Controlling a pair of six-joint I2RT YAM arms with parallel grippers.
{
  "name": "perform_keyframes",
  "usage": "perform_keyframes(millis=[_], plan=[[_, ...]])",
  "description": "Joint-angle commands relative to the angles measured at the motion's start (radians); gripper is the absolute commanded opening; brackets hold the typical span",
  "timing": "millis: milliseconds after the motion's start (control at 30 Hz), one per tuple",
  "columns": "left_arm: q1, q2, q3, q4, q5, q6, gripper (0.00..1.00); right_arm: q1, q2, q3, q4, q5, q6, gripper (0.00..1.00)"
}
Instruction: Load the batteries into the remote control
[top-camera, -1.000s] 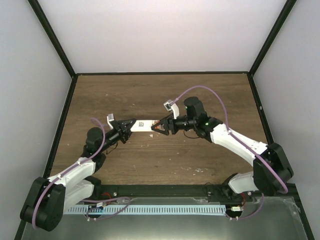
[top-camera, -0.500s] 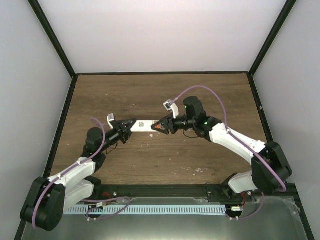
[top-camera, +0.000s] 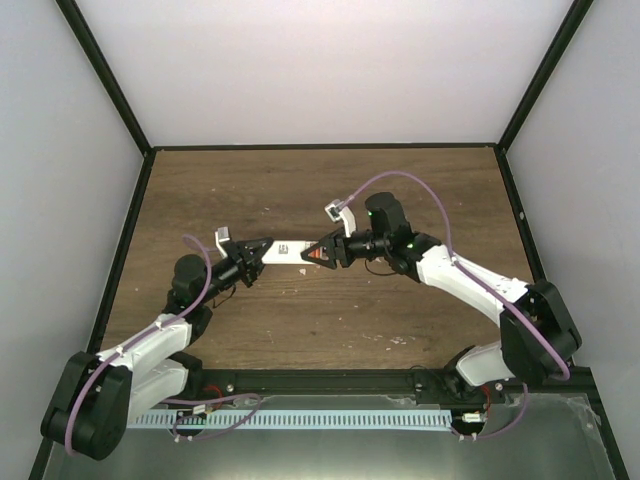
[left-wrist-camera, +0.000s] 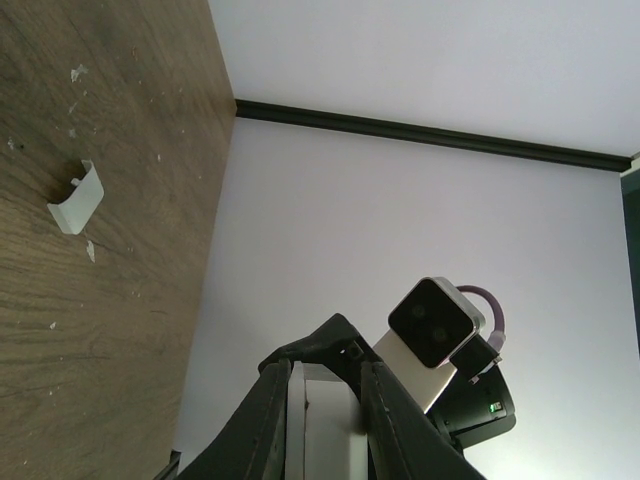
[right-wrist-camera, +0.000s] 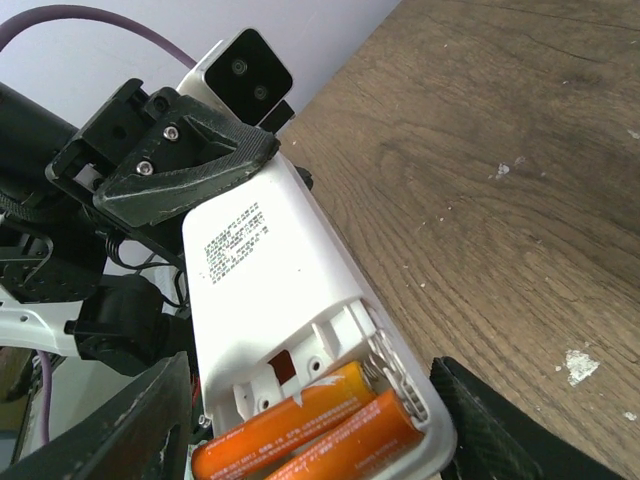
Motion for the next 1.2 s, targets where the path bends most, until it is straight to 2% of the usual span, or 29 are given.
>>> perform_keyframes(millis=[0,300,800,1167], plan=[[-0.002,0.000,0.028,0.039,-0.002,0.016,0.00,-0.001,0.006,0.052,0.005,-0.034,0.000,0.58],[-0.002,-0.048,0.019,0.005,-0.055,0.036,0.00,-0.006,-0.023,0.062,-0.051,-0.031,0.011,0.66],[-0.002,-0.042,0.033,0.008,-0.042,0.055,0.00,-0.032,-0.022,0.111,-0.085,-0.091,0.108,0.65],[-0.001,-0.041,0.030,0.012,-0.043,0.053,0.00,-0.032,0.004,0.124,-0.119,-0.116,0.085,0.42]])
